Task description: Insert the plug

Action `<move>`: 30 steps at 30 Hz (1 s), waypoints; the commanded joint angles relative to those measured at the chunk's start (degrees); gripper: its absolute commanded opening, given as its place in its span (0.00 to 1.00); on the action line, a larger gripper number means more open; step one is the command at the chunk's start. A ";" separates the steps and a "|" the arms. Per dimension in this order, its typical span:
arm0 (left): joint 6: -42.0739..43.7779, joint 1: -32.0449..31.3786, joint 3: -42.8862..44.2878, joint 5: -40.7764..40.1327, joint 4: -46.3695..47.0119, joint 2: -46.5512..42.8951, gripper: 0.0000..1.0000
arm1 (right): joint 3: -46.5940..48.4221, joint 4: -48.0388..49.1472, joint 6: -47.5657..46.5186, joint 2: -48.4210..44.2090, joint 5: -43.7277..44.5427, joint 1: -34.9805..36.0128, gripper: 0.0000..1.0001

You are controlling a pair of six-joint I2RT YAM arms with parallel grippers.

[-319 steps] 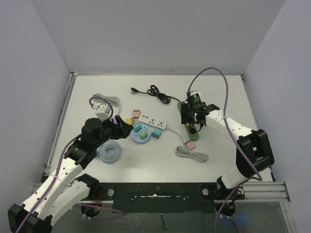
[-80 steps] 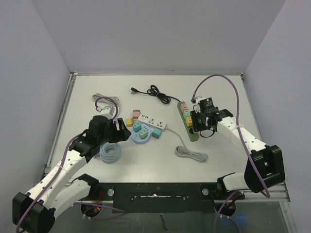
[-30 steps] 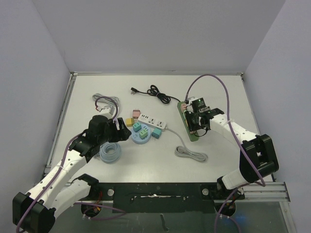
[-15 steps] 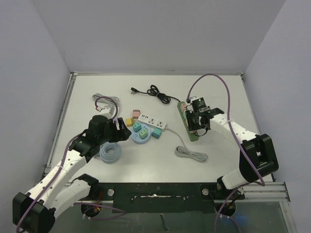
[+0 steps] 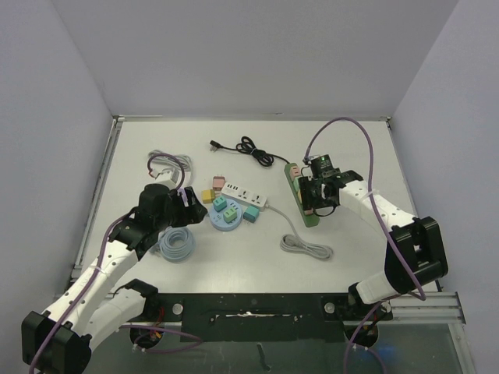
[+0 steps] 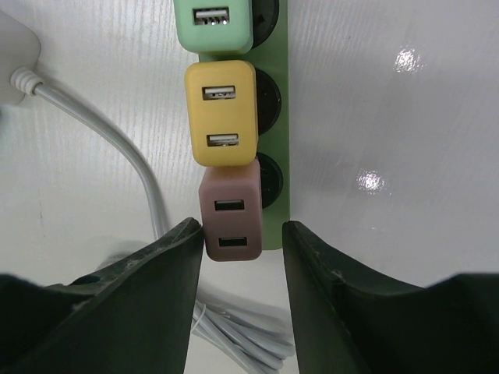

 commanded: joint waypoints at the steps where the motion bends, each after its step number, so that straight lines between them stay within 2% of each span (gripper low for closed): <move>1: 0.39 0.48 0.67 1.11 3.72 -1.00 0.70 | 1.52 -0.35 0.71 2.17 -1.24 -0.17 0.42; 4: 0.41 0.48 0.67 1.34 3.73 -1.01 0.70 | 2.00 -0.92 1.35 4.28 -1.15 -0.18 0.29; 13: 0.38 0.99 0.67 1.96 4.26 -2.11 0.70 | 3.80 -3.85 2.96 12.32 -0.58 1.37 0.00; 22: 0.56 1.53 0.67 1.56 3.83 -2.58 0.70 | 1.88 1.27 7.47 22.56 -3.60 4.61 0.00; 30: 0.66 1.71 0.67 1.56 3.65 -2.76 0.70 | -1.34 8.57 10.07 24.53 -5.18 4.75 0.00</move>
